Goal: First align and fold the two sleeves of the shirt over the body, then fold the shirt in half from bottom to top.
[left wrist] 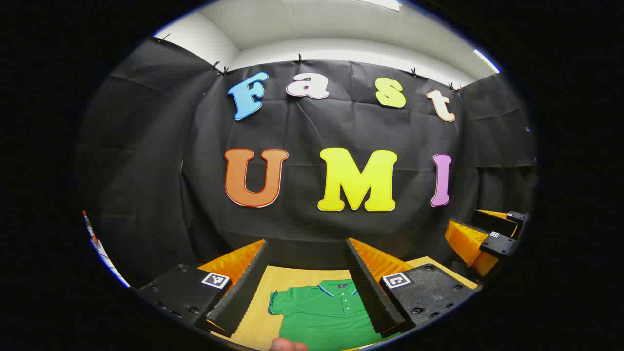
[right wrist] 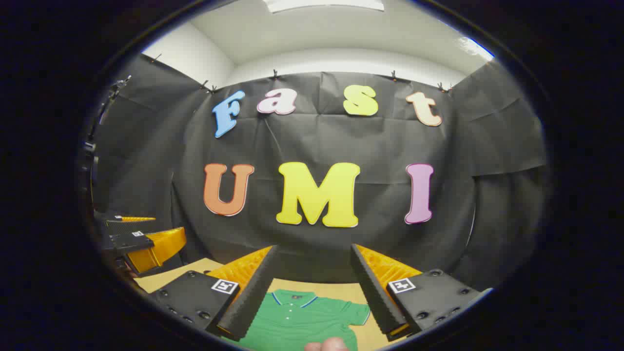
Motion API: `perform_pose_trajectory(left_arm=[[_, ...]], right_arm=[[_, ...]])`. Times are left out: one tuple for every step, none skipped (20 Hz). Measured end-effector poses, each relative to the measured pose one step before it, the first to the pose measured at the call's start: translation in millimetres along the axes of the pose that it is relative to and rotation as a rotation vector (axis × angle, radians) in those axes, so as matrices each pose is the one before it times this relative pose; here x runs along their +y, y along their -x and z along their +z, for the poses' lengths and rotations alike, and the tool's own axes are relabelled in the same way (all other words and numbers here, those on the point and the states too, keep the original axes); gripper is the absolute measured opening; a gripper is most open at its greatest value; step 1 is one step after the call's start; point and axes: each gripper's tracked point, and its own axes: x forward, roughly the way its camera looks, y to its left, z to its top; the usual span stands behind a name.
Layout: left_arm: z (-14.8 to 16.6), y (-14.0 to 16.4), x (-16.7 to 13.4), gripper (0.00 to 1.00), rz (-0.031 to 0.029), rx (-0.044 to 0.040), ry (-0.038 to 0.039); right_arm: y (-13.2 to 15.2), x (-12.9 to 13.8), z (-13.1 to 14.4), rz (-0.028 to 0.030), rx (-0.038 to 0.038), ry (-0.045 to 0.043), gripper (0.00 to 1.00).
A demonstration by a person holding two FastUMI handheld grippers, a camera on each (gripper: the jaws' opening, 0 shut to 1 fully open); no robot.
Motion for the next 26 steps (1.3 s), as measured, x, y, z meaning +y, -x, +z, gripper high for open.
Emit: perform_pose_trajectory(left_arm=[[0.87, -0.32, 0.28, 0.98, 0.00169, -0.00205, -0.00302], [-0.31, -0.69, -0.27, 0.98, 0.00033, -0.00098, -0.00395], [1.17, -0.54, 0.42, 0.98, 0.00077, -0.00226, -0.00336], [1.85, -0.27, 0.54, 0.98, 0.00319, -0.00492, -0.00094], [0.77, -1.55, 1.09, 0.98, 0.00178, -0.00436, 0.00282], [-1.32, -0.85, -0.45, 0.98, 0.00095, -0.00392, 0.00571], [-0.7, -1.69, -0.84, 0.98, 0.0029, 0.00199, 0.00589], [-2.07, -1.41, 0.33, 0.98, 0.0003, 0.00745, 0.00235], [-1.73, -0.6, -0.04, 0.98, 0.00045, 0.00678, -0.0012], [-0.97, -0.41, 0.78, 0.98, 0.00381, 0.00251, -0.00357], [0.29, -0.44, 2.6, 0.98, 0.00514, -0.00246, -0.00064], [-0.46, -0.77, 0.76, 1.0, 0.00134, -0.00011, 0.00305], [-0.04, -0.67, -1.07, 0.98, -0.00089, 0.00303, 0.00391], [-0.97, -1.96, -0.09, 0.98, -0.00138, -0.00022, 0.00347], [0.21, -1.04, -1.07, 0.98, -0.00295, -0.00271, 0.00231], [-0.59, -1.5, -0.6, 1.0, -0.00367, -0.00076, 0.0003], [0.01, 0.3, -0.7, 1.0, -0.00294, -0.00075, -0.00052], [-0.6, -1.08, -1.02, 0.98, -0.00248, -0.00174, 0.00105], [-0.87, -1.12, -1.74, 0.98, -0.00648, -0.00024, 0.00403], [-2.74, -2.11, -2.87, 0.98, -0.00635, 0.00289, 0.0001], [-3.24, -2.16, -0.26, 0.98, 0.00021, 0.00825, -0.00685], [-3.75, -0.89, -0.93, 0.89, -0.00688, 0.00775, -0.00494], [-2.2, -1.64, -1.72, 1.0, -0.00581, 0.0062, -0.00317], [-0.21, -1.06, -1.07, 0.98, -0.00463, 0.00311, -0.00014], [-1.06, -0.42, -0.73, 0.98, -0.00476, 0.00044, 0.00192], [-0.01, -1.6, -2.46, 0.98, -0.00386, -0.00039, -0.00084]], right_arm=[[-1.35, 1.28, 1.83, 0.00557, -0.00337, -0.00011, 0.94], [-0.76, 0.74, 2.31, 0.00268, -0.00283, 0.00084, 0.94], [-1.11, 0.27, 1.63, 0.0025, -0.00256, 0.00183, 0.94], [-1.85, 0.6, 0.76, 0.00194, -0.00187, 0.00157, 0.94], [-0.68, 0.04, 0.87, 0.00083, -0.00217, 0.00246, 0.94], [-0.82, -1.08, 0.15, -0.00143, -0.0003, 0.00402, 0.94], [-1.57, -1.5, -0.5, -0.00159, 0.00247, 0.00097, 0.95], [-1.15, -1.49, -0.81, -0.00243, 0.0051, -0.00211, 0.94], [-1.41, -1.38, 0.06, -0.00219, 0.00164, -0.0035, 0.94], [-1.03, -2.35, 0.23, -0.00415, -0.00124, -0.00193, 0.94], [-0.78, -1.39, 0.57, -0.00262, -0.0012, -0.00218, 0.94], [-0.53, -0.51, -1.84, -0.00173, 0.0035, -0.00606, 0.94], [-1.33, -0.24, -4.38, 0.00113, 0.01736, -0.00834, 0.94], [-1.19, 0.76, -6.06, 0.00744, 0.01745, -0.00168, 0.94], [-2.0, -2.2, -1.59, -0.00441, 0.00863, 0.00318, 0.94], [-0.62, -4.66, 0.34, -0.00665, 0.00443, -0.00463, 0.95], [-0.59, -2.77, 0.68, -0.00629, 0.00013, -0.00616, 0.94], [1.17, -2.31, 0.07, -0.00532, -0.00031, 0.00052, 0.94], [0.59, -3.92, 0.64, -0.00797, -0.00152, 0.00776, 0.94], [-0.16, -4.31, -2.13, -0.00805, 0.00231, 0.00456, 0.95], [-0.31, -2.93, -3.08, -0.00365, 0.00919, -0.00168, 0.94], [0.13, -2.07, -4.23, -0.004, 0.01099, -0.00179, 0.94], [-0.14, -4.06, -2.51, -0.00739, 0.00988, -0.00125, 0.94], [-0.65, -4.25, -1.86, -0.00775, 0.0056, -0.00252, 0.94], [-0.01, -4.44, -1.3, -0.01012, 0.00471, -0.00079, 0.94], [0.18, -3.98, -1.8, -0.00895, 0.00378, -0.00158, 0.94]])
